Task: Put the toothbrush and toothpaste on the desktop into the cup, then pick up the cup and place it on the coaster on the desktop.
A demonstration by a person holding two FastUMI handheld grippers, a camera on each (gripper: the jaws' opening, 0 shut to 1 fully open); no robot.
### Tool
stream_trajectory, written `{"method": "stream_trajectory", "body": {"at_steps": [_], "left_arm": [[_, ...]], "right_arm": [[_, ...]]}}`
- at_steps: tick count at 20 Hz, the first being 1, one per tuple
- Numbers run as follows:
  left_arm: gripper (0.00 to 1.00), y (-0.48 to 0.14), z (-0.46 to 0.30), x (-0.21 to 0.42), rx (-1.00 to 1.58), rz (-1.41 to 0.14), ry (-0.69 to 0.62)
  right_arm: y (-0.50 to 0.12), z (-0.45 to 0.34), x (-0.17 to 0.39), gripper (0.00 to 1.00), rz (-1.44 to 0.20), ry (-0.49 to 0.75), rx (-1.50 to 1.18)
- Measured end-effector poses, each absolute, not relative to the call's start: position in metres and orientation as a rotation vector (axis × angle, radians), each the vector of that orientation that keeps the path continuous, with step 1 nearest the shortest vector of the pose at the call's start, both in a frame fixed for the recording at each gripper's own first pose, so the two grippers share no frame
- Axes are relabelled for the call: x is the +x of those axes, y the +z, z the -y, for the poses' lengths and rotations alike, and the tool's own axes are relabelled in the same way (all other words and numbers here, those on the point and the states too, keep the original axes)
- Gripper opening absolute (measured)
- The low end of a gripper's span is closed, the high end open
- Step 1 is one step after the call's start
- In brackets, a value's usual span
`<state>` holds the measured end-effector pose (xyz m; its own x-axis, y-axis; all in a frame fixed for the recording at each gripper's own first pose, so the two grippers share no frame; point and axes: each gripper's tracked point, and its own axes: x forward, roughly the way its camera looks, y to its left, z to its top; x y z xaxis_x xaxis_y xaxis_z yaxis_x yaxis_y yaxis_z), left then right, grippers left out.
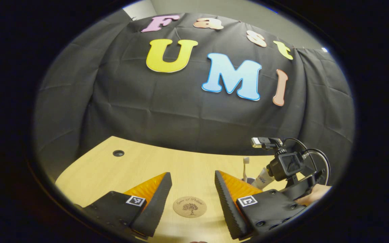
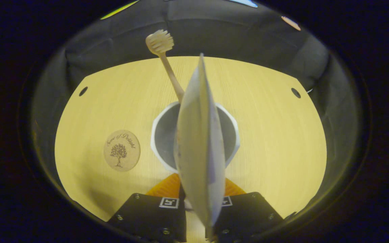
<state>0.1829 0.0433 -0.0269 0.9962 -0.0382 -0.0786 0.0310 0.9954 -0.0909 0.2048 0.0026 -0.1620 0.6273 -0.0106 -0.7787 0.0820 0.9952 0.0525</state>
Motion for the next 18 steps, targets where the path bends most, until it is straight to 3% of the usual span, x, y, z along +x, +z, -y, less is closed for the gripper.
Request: {"method": "stream_trajectory", "body": {"at_steps": [18], "left_arm": [[0.83, -0.008, -0.108, 0.129, -0.104, -0.045, 0.04]], "right_arm": [[-0.133, -0.094, 0.203, 0.19, -0.854, 0.116, -0.019]]}}
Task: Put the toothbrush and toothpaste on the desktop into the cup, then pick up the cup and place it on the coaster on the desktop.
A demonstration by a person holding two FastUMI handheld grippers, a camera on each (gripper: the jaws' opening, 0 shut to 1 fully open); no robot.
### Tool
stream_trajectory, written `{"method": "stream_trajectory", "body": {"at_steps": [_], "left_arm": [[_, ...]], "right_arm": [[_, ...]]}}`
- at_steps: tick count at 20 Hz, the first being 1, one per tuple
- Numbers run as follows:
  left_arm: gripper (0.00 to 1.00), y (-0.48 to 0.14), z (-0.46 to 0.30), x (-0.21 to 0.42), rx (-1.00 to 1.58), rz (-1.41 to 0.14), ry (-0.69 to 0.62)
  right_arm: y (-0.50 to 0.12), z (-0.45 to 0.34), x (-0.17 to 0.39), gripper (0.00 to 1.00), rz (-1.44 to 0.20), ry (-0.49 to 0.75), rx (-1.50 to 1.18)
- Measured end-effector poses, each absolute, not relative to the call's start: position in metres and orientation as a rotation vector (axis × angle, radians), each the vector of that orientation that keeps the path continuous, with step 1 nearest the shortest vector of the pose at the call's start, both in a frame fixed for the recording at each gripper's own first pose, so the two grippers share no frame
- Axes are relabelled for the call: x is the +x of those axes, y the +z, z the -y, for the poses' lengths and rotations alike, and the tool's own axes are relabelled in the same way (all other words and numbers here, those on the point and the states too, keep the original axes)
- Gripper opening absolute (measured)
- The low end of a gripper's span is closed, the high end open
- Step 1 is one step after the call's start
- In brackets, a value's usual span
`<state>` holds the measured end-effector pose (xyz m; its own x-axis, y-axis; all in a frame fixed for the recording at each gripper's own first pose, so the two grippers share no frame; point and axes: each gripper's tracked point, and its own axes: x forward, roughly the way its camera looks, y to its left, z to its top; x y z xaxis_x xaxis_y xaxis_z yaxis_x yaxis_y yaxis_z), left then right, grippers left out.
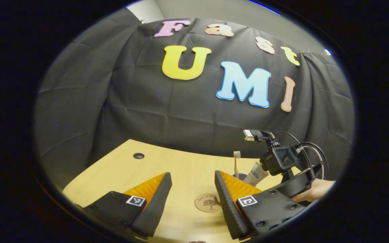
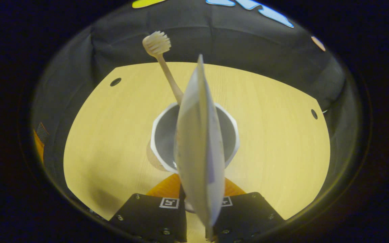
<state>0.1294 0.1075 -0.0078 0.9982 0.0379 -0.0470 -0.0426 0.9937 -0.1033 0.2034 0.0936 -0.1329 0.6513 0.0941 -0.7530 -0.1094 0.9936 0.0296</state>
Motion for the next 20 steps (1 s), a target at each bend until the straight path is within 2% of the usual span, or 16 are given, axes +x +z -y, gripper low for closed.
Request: {"method": "stream_trajectory", "body": {"at_steps": [6, 14, 17, 18, 19, 20], "left_arm": [[0.83, -0.005, -0.12, 0.117, -0.123, -0.043, 0.058], [0.84, -0.007, -0.124, 0.113, -0.136, -0.041, 0.06], [0.84, -0.006, -0.122, 0.114, -0.132, -0.04, 0.067], [0.77, -0.006, -0.122, 0.114, -0.127, -0.041, 0.069], [0.84, -0.006, -0.121, 0.115, -0.123, -0.041, 0.07], [0.84, -0.004, -0.118, 0.117, -0.121, -0.04, 0.07]], "right_arm": [[-0.134, -0.122, 0.207, 0.19, -0.883, 0.161, 0.001], [-0.135, -0.12, 0.205, 0.19, -0.917, 0.139, -0.022], [-0.134, -0.118, 0.204, 0.23, -0.909, 0.148, -0.02], [-0.134, -0.119, 0.206, 0.29, -0.896, 0.159, -0.021], [-0.134, -0.121, 0.206, 0.29, -0.883, 0.173, -0.012], [-0.134, -0.124, 0.204, 0.33, -0.872, 0.196, 0.013]]}}
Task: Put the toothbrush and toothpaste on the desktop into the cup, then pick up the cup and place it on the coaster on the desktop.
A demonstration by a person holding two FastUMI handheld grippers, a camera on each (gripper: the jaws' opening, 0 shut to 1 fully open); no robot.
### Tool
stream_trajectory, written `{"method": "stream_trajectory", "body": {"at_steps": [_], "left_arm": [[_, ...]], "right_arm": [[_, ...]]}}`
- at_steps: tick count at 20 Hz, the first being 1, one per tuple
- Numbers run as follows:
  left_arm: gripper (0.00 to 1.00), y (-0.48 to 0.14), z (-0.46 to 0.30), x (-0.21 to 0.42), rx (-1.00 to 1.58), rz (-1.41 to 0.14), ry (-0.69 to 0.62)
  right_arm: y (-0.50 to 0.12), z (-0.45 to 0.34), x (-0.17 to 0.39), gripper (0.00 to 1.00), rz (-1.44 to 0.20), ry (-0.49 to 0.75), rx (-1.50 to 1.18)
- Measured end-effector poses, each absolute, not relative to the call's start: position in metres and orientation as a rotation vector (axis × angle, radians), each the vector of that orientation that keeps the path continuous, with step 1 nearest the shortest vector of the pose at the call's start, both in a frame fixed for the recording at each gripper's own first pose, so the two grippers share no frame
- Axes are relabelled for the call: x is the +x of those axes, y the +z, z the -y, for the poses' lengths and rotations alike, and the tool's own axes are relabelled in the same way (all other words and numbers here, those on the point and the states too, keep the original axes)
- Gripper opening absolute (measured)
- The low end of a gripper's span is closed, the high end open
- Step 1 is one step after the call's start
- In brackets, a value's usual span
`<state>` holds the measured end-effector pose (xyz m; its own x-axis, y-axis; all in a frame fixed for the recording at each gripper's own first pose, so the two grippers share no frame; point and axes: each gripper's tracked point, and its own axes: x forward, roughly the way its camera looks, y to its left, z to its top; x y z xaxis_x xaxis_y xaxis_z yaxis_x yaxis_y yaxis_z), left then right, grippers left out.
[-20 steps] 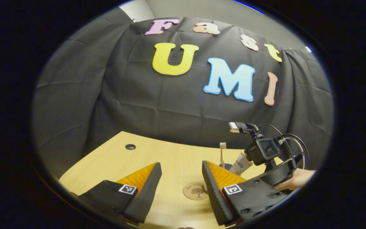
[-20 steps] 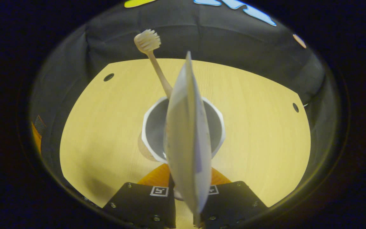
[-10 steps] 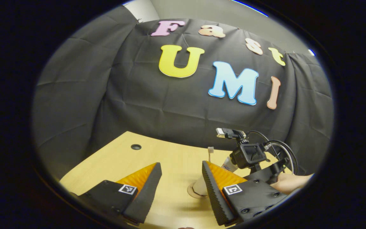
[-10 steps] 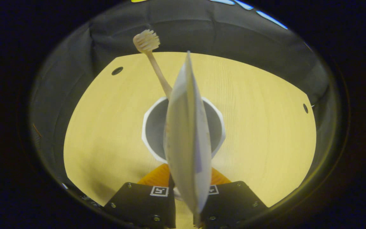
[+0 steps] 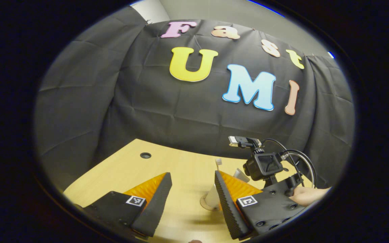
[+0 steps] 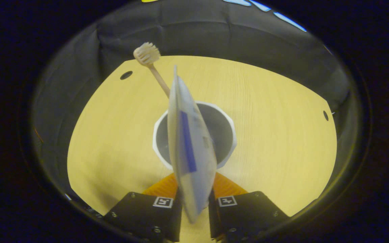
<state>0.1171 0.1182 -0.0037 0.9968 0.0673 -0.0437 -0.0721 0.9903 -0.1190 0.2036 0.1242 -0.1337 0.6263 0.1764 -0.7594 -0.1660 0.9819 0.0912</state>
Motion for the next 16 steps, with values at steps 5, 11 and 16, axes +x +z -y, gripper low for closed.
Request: {"method": "stream_trajectory", "body": {"at_steps": [5, 11, 16], "left_arm": [[0.83, 0.002, -0.109, 0.122, -0.099, -0.037, 0.066], [0.83, 0.029, -0.101, 0.127, -0.081, 0.001, 0.054], [0.83, 0.049, -0.074, 0.128, -0.034, 0.031, 0.011]], "right_arm": [[-0.113, -0.117, 0.186, 0.49, -0.797, 0.24, 0.068], [-0.081, -0.095, 0.156, 0.55, -0.691, 0.24, 0.07], [-0.022, -0.051, 0.123, 0.61, -0.507, 0.165, 0.098]]}}
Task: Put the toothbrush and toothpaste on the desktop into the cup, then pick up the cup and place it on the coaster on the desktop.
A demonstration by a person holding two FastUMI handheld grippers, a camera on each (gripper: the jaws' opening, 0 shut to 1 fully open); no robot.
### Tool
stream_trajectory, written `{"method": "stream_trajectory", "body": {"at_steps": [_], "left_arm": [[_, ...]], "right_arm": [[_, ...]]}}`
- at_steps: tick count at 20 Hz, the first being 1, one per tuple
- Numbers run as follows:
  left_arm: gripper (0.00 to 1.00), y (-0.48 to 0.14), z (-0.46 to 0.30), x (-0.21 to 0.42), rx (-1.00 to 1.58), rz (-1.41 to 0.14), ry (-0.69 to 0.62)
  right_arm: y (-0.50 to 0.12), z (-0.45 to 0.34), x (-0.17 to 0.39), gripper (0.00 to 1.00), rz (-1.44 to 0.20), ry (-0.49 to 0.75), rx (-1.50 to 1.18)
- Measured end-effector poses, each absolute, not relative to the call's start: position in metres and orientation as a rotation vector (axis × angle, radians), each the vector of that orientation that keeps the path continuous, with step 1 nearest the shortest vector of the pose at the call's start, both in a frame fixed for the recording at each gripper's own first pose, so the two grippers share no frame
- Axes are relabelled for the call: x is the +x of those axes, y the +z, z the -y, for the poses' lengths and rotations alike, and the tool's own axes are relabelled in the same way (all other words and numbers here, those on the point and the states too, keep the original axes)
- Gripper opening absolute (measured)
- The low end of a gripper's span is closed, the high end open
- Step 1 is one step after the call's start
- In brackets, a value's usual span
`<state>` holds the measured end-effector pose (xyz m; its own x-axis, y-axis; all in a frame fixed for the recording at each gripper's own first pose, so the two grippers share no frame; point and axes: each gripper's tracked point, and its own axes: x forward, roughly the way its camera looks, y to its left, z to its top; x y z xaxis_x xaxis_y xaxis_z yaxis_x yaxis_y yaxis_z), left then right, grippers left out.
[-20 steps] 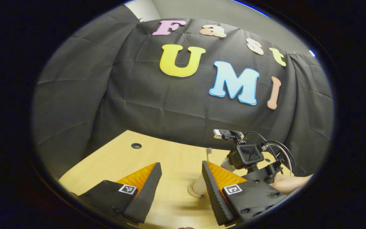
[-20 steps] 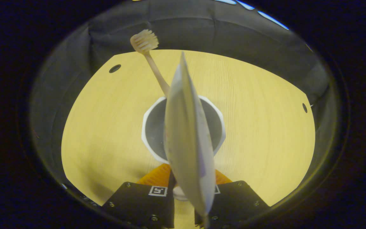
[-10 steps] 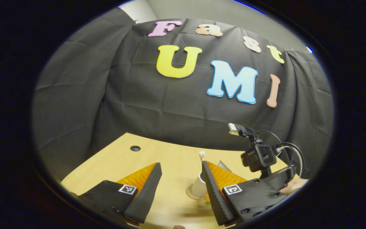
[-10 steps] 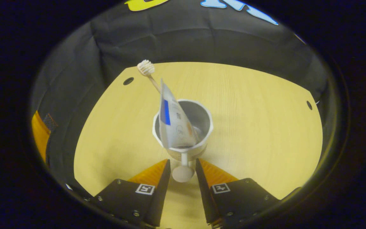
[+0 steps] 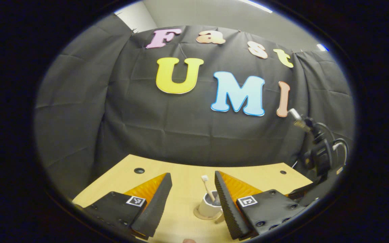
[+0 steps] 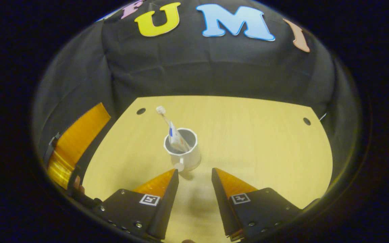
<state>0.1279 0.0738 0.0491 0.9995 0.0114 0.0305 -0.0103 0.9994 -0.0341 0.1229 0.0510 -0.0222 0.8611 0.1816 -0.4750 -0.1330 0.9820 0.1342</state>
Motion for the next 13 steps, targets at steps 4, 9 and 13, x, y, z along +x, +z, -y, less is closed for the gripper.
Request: {"method": "stream_trajectory", "body": {"at_steps": [4, 9, 13], "left_arm": [[0.83, 0.055, -0.05, 0.125, -0.056, 0.043, -0.009], [0.83, 0.069, -0.032, 0.117, -0.055, 0.08, -0.011], [0.83, 0.075, -0.028, 0.11, -0.056, 0.102, 0.003]], "right_arm": [[0.03, 0.001, 0.101, 0.61, -0.271, 0.033, 0.094], [0.059, 0.035, 0.078, 0.62, -0.09, -0.033, 0.092], [0.066, 0.043, 0.065, 0.61, 0.008, -0.05, 0.088]]}}
